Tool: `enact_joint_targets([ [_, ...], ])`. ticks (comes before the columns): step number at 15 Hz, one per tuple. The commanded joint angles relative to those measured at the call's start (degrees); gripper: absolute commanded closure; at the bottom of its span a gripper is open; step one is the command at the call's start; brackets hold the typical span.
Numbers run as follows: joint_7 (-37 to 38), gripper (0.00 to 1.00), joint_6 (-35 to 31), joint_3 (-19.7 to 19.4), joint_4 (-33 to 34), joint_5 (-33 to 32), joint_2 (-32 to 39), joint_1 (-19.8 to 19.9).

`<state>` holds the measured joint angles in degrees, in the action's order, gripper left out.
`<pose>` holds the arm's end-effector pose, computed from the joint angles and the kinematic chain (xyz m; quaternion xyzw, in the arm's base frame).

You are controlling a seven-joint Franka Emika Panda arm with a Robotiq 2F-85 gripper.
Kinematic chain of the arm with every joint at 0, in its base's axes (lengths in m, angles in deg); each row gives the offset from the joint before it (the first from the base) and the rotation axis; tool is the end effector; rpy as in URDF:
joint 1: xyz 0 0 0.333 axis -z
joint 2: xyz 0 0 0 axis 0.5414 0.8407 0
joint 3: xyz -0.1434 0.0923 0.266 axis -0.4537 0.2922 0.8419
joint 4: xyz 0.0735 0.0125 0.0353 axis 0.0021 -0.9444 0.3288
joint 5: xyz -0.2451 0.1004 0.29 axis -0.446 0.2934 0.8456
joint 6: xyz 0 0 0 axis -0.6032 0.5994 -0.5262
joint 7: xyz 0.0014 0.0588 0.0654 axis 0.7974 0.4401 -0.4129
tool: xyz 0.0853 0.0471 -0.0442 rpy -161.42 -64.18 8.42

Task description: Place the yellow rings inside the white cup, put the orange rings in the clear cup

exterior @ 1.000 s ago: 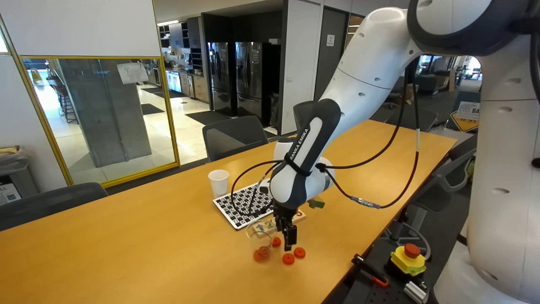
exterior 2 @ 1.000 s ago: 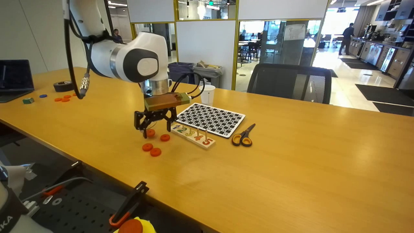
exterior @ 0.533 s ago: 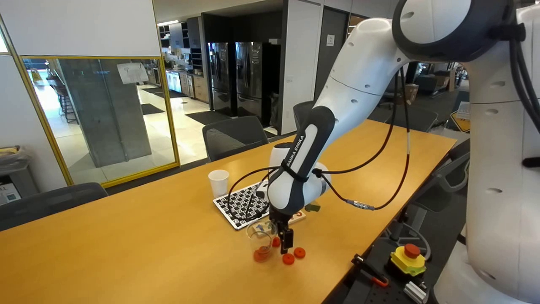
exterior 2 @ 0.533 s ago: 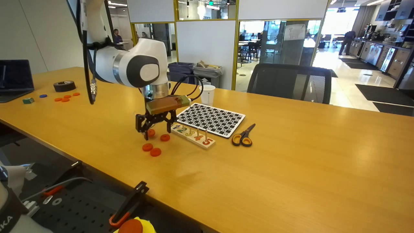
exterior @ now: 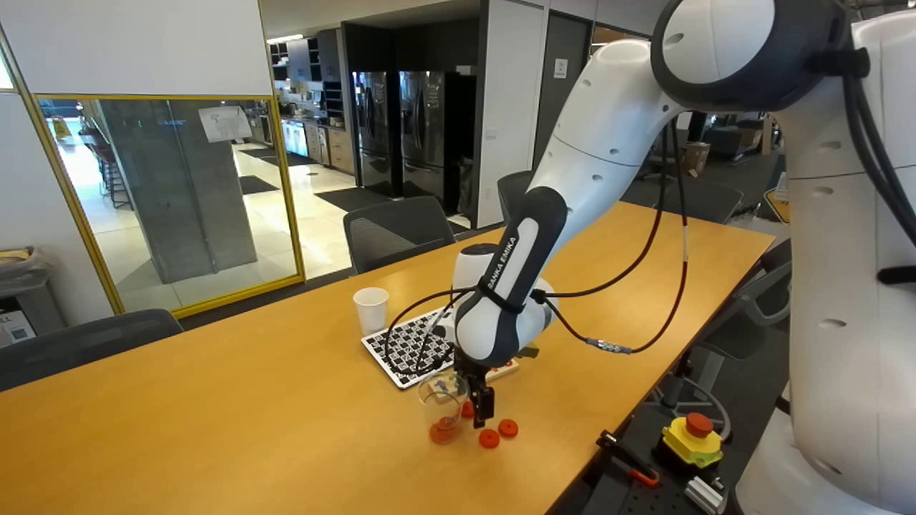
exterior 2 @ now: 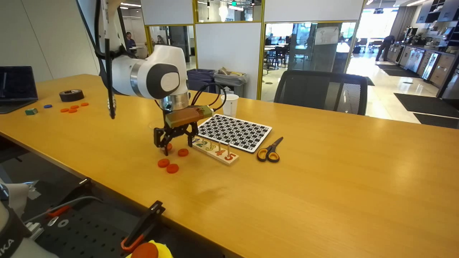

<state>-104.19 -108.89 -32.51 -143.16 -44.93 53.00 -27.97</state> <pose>0.4600 0.0075 0.1476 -0.8543 -0.5198 -0.0034 0.0083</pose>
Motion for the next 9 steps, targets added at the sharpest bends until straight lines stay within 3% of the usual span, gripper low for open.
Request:
enact_joint_targets([
  [1,3.2,0.00,-1.7,-0.6,0.8,-3.2,0.9,-0.1],
  [9,5.2,0.00,-2.1,-0.6,1.4,-5.0,2.1,0.5],
])
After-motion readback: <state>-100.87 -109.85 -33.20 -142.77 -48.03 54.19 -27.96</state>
